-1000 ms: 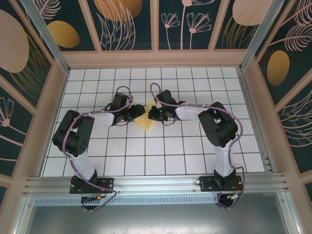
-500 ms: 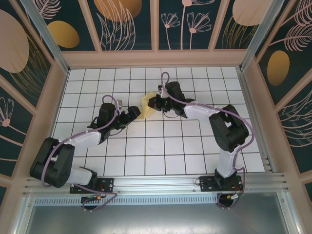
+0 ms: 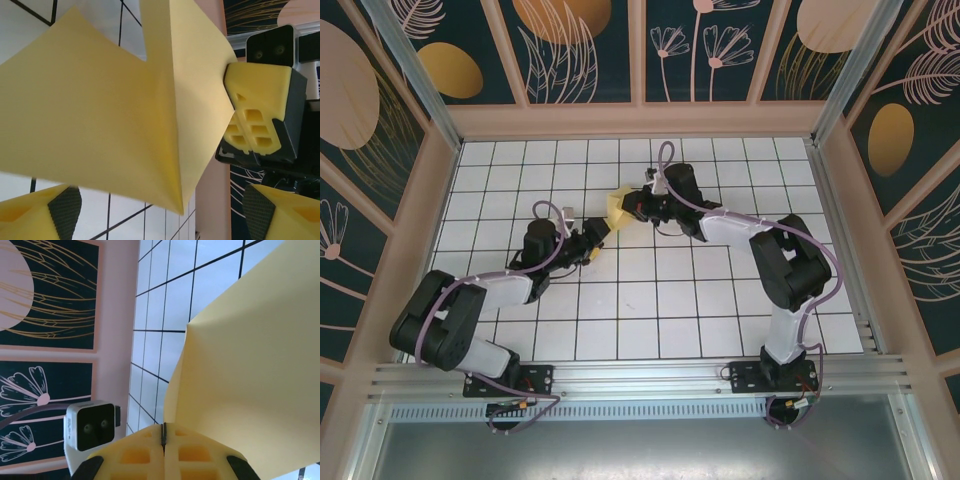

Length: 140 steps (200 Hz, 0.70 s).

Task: Fold a paper plane with a square sheet of paper (pick it up from the middle)
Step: Turn over the paper at the center of the table.

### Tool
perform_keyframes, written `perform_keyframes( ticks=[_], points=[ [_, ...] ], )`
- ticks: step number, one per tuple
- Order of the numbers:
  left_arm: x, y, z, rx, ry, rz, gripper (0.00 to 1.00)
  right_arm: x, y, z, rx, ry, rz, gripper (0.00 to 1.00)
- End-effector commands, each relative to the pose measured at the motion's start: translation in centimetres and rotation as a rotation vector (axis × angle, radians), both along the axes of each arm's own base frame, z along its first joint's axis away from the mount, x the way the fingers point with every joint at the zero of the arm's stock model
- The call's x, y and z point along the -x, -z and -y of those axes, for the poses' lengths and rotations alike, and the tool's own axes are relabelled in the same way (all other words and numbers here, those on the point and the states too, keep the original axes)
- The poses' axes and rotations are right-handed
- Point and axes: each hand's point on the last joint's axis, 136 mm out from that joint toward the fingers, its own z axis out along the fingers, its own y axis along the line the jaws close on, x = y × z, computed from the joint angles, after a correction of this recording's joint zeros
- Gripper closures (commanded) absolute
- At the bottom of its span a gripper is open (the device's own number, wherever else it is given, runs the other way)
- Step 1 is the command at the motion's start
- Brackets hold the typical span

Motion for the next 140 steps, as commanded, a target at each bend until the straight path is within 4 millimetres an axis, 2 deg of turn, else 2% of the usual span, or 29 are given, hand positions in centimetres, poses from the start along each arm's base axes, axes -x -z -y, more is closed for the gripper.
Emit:
perform_keyframes(
  ticks=[1, 49, 140],
  points=[
    [-1.6, -3.3, 0.8, 0.067, -0.002, 0.108, 0.19, 0.9, -1.2, -0.1, -0.061, -0.03, -0.017, 0.94],
    [-2.4, -4.1, 1.1, 0.093, -0.004, 0.138, 0.32, 1.7, 0.1, 0.1, -0.059, -0.034, -0.062, 0.94],
    [-2.3, -1.5, 1.2, 0.01, 0.019, 0.074, 0.66, 1.7, 1.2, 0.2, -0.043, -0.029, -0.088, 0.94]
  ],
)
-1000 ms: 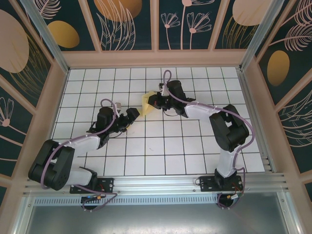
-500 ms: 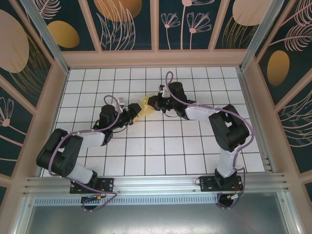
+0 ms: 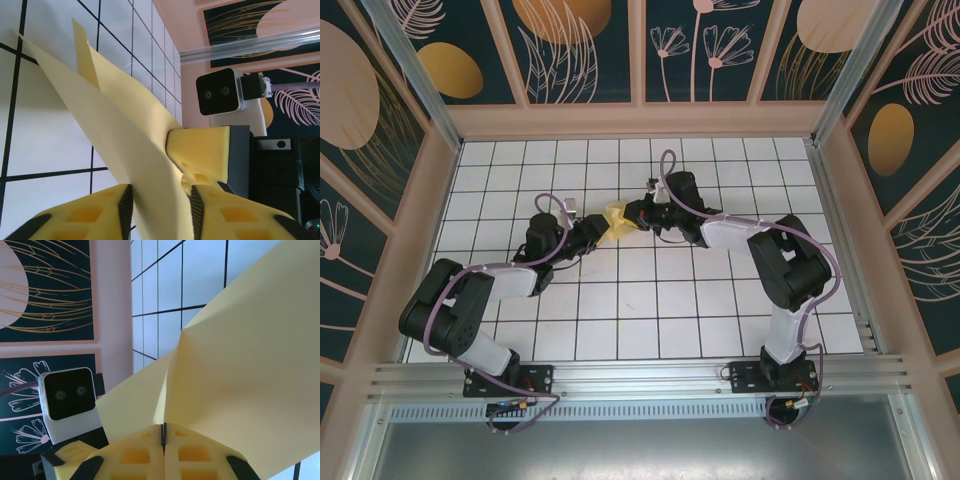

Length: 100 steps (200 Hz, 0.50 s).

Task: Fold a paper plane with a square sheet of paper (pick it up from the middle)
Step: Turn over the paper at the center of the table.

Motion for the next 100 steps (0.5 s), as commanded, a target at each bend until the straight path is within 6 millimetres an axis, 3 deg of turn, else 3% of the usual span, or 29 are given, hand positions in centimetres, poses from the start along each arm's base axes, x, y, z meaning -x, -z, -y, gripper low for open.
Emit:
perform_keyframes(
  ticks=[1, 48, 100],
  points=[
    [-0.4, -0.3, 0.4, -0.027, 0.023, 0.022, 0.67, 0.1, -0.5, -0.1, -0.024, -0.011, 0.006, 0.93],
    [-0.7, 0.5, 0.0, -0.084, 0.007, 0.013, 0.85, -0.3, 0.3, 1.1, 0.06, 0.021, 0.022, 0.84],
    [-1.2, 1.0, -0.9, -0.194, -0.022, 0.026, 0.87, -1.4, 0.0, 4.7, 0.235, 0.139, 0.105, 0.51]
  ],
)
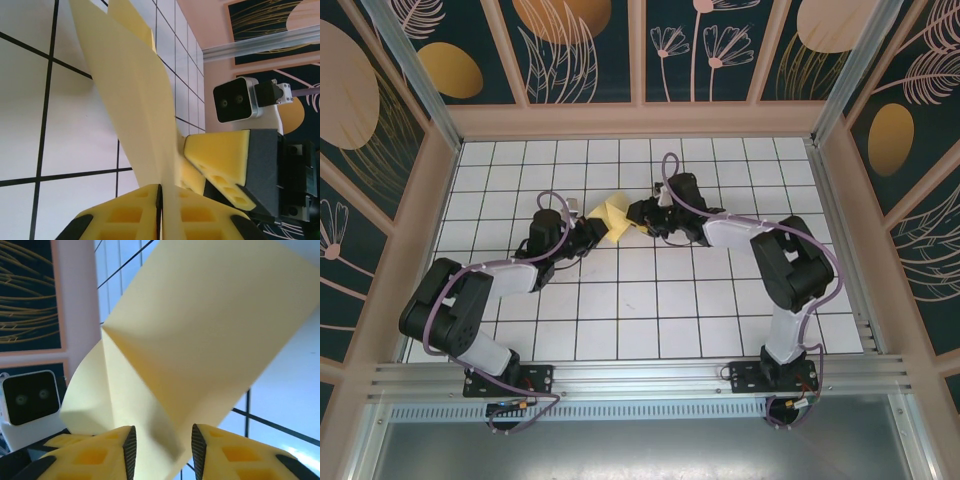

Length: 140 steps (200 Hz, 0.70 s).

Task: Fold a paper plane with a square sheet of paper (pick it up from the middle)
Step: Turn over the paper at the center of the table.

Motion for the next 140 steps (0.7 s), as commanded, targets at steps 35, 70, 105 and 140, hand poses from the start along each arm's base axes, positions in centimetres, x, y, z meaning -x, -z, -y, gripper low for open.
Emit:
perform_keyframes(
  ticks=[35, 70, 105, 140],
  points=[
    [-1.5, -1.8, -2.6, -0.319, -0.053, 0.103, 0.88, -1.8, -2.7, 7.7, 0.277, 0.223, 0.19, 0.38],
    [-2.1, -4.3, -7.3, -0.719, -0.135, 0.147, 0.89, -1.4, -2.7, 12.5, 0.4, 0.363, 0.224, 0.34],
    [-2.3, -6.2, -10.9, -1.116, -0.198, 0.151, 0.89, -0.7, -2.2, 15.4, 0.452, 0.447, 0.215, 0.34],
    [-2.7, -5.0, -12.5, -1.447, -0.234, 0.081, 0.9, -0.3, -1.3, 17.0, 0.463, 0.503, 0.187, 0.34]
  ],
)
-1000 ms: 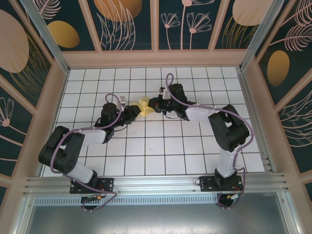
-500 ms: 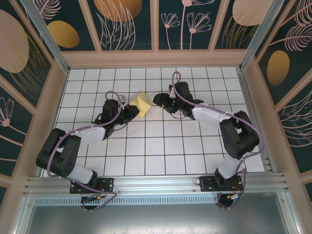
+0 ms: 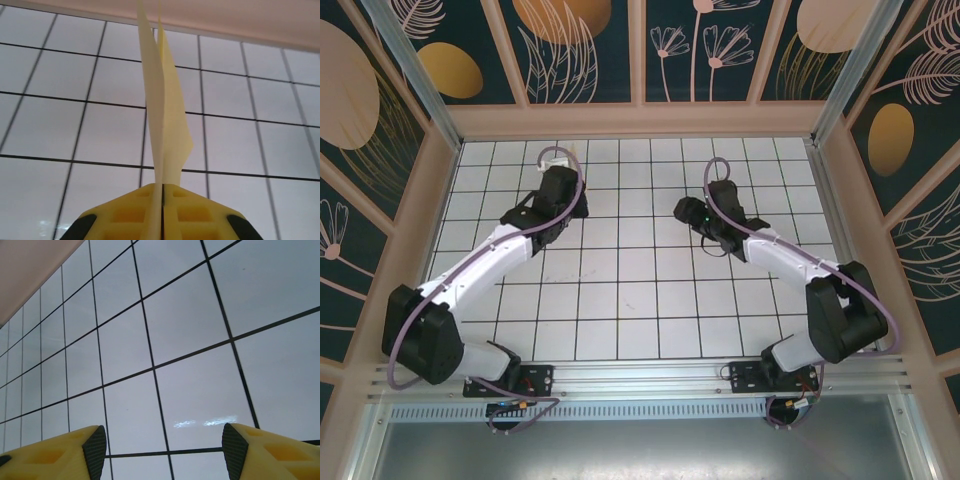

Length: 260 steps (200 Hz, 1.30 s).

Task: Fold a paper plane with a square sheet of paper (pick it up from the middle)
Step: Turn over the paper at the center of the table.

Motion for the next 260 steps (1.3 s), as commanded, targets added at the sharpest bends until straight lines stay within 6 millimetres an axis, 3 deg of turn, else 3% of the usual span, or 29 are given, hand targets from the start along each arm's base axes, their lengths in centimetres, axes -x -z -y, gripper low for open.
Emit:
perform_keyframes(
  ticks=[1, 36, 66, 93, 138, 160, 190, 216, 260],
  points=[
    [1.4, 3.3, -4.1, -0.405, -0.102, -0.138, 0.9, 0.3, 0.1, 2.1, 0.025, 0.075, 0.003, 0.34],
    [0.9, 5.8, -3.7, -0.625, -0.127, -0.204, 0.9, 0.7, 0.3, 3.4, 0.016, 0.113, -0.004, 0.34],
    [0.9, 10.2, -1.2, -0.723, -0.056, -0.274, 0.9, 1.1, 0.2, 5.0, 0.007, 0.162, -0.004, 0.34],
    [1.3, 13.4, 2.1, -0.73, 0.038, -0.315, 0.9, 1.5, 0.3, 6.2, -0.003, 0.196, -0.006, 0.34],
    [2.5, 16.2, 8.1, -0.64, 0.212, -0.346, 0.87, 1.7, 0.7, 7.0, -0.009, 0.213, -0.022, 0.34],
    [3.4, 17.3, 9.1, -0.588, 0.256, -0.375, 0.78, 1.7, 0.9, 7.0, -0.015, 0.21, -0.025, 0.34],
    [3.9, 16.0, 10.5, -0.454, 0.297, -0.34, 0.6, 1.4, 1.0, 7.0, -0.003, 0.196, -0.024, 0.34],
    [3.8, 14.1, 11.4, -0.363, 0.321, -0.297, 0.51, 1.3, 1.2, 5.3, -0.035, 0.114, -0.035, 0.34],
    [3.5, 13.0, 11.1, -0.266, 0.331, -0.293, 0.44, 1.0, 1.8, 1.5, -0.064, -0.045, -0.054, 0.34]
  ],
)
